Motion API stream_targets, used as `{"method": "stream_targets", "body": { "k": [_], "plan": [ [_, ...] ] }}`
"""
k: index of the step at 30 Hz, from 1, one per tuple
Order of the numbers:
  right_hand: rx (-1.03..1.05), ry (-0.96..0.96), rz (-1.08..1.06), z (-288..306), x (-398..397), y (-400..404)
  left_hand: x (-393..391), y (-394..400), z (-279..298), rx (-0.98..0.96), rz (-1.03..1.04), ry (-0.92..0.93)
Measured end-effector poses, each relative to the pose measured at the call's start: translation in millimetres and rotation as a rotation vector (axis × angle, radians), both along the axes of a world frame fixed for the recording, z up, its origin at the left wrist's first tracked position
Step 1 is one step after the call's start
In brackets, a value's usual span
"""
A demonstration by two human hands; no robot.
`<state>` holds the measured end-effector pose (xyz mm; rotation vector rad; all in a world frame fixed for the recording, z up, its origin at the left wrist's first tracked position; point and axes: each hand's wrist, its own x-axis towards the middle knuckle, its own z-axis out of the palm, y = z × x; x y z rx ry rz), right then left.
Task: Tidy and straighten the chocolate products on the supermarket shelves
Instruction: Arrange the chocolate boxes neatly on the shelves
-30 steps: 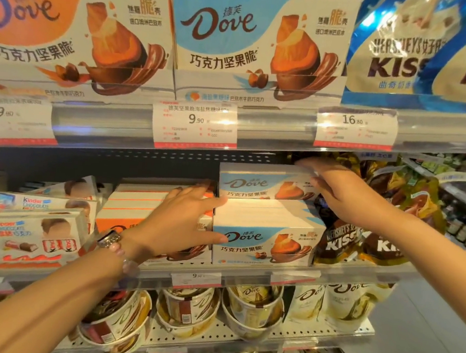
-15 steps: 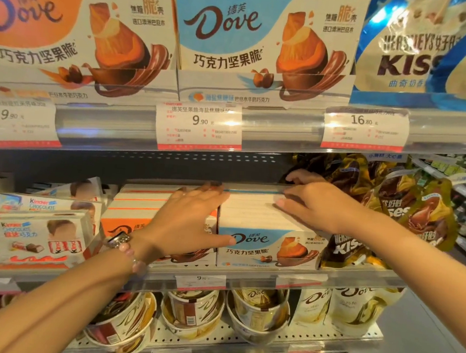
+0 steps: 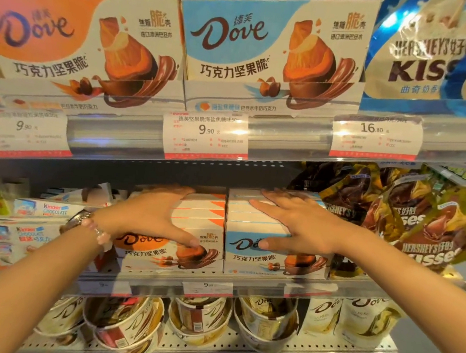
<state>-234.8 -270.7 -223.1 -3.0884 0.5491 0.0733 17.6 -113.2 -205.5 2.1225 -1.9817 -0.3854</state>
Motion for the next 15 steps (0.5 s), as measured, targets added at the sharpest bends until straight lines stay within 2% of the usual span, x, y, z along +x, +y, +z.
{"method": "stream_targets", "body": {
  "k": [15],
  "plan": [
    [0.029,-0.066,0.033,-0.3,1.9,-4.0,-0.9,-0.7,-7.1,-0.046,0.066,0.106]
  ]
}}
